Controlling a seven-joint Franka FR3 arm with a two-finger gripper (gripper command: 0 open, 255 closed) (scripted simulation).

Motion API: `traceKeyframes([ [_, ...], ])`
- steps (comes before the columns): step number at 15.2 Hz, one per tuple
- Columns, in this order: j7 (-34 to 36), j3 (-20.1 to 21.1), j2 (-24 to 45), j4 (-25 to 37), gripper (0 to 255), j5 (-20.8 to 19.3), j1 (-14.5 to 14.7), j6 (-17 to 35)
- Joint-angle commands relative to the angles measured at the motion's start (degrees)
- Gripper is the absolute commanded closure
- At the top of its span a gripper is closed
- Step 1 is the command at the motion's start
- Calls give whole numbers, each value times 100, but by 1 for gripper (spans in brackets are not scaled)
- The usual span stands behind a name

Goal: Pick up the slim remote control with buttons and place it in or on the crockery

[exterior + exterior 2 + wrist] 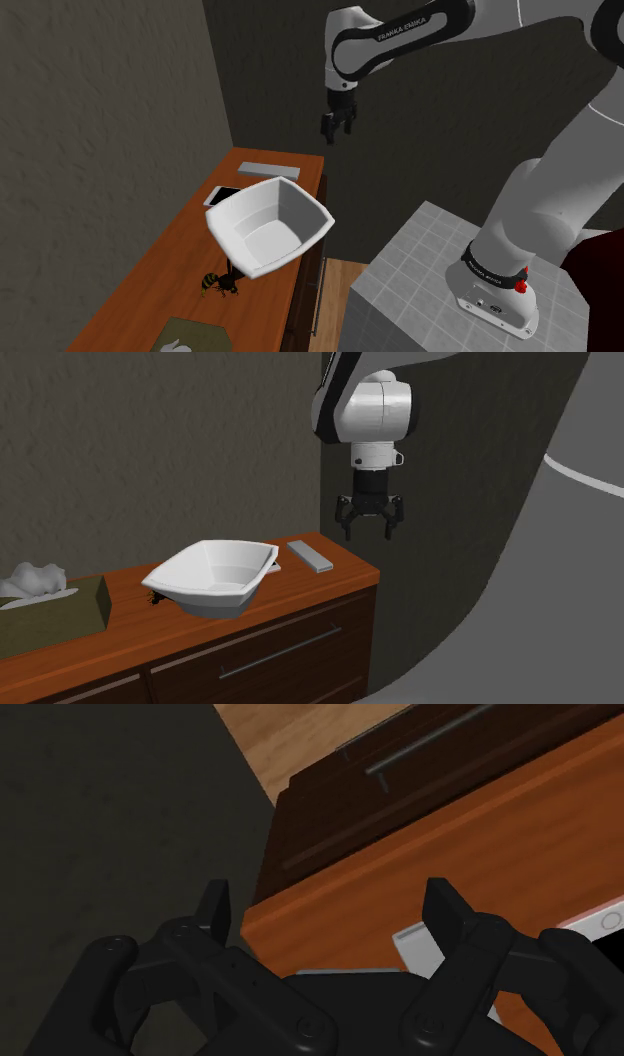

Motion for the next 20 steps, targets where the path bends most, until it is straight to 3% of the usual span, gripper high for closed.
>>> traceKeyframes([
  [1, -110, 46, 378, 283, 0, 43, 66, 121],
  [10, -492, 325, 2117, 1820, 0, 133, 334, 430],
  [18, -761, 576, 3710, 3626, 0, 55, 611, 308],
  [20, -772, 585, 3815, 3687, 0, 47, 628, 356],
])
